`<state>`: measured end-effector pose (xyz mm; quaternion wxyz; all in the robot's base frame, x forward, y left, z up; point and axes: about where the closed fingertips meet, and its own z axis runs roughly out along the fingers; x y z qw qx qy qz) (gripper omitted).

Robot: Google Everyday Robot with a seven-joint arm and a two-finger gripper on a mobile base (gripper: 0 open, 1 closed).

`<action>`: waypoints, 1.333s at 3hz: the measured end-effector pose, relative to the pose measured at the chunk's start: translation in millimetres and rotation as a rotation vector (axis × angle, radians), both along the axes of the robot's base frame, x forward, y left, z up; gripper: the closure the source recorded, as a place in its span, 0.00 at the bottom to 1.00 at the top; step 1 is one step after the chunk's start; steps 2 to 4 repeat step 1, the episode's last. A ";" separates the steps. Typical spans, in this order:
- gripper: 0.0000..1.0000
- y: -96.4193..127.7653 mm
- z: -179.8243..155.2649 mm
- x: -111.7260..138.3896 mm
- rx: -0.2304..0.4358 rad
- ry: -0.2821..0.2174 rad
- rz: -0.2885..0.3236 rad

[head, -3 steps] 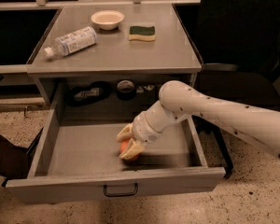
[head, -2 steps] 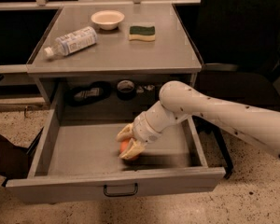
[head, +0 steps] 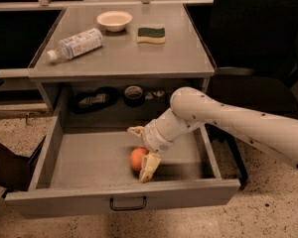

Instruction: Place orange into top drawer

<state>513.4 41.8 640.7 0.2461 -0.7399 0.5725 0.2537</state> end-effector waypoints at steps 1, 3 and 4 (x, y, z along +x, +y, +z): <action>0.00 0.0 0.0 0.0 0.000 0.000 0.000; 0.00 0.0 0.0 0.0 0.000 0.000 0.000; 0.00 0.0 0.0 0.0 0.000 0.000 0.000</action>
Offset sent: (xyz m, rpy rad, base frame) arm 0.0000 0.0000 0.0000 0.0000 0.0000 0.0000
